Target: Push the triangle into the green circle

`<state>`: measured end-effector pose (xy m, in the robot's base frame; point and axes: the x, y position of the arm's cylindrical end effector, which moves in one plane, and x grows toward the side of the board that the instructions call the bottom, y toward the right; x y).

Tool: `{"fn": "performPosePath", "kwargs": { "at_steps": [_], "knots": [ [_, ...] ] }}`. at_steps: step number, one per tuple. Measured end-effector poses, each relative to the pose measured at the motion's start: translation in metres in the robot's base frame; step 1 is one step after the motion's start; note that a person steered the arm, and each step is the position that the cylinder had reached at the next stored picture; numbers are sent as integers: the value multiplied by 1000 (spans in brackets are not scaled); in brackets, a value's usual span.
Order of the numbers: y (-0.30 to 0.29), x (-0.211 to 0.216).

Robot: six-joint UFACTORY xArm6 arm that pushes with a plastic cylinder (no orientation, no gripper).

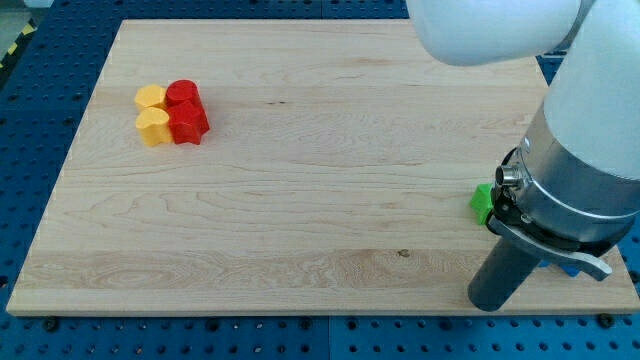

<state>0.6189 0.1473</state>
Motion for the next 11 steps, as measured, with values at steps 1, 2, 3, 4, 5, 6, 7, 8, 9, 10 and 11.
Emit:
{"fn": "performPosePath", "kwargs": {
  "at_steps": [1,2,3,4,5,6,7,8,9,10,11],
  "knots": [
    [8,0],
    [20,-1],
    [54,-1],
    [83,-1],
    [85,-2],
    [101,-24],
    [103,-27],
    [107,-28],
    [132,-29],
    [137,-37],
    [127,-54]
  ]
}}
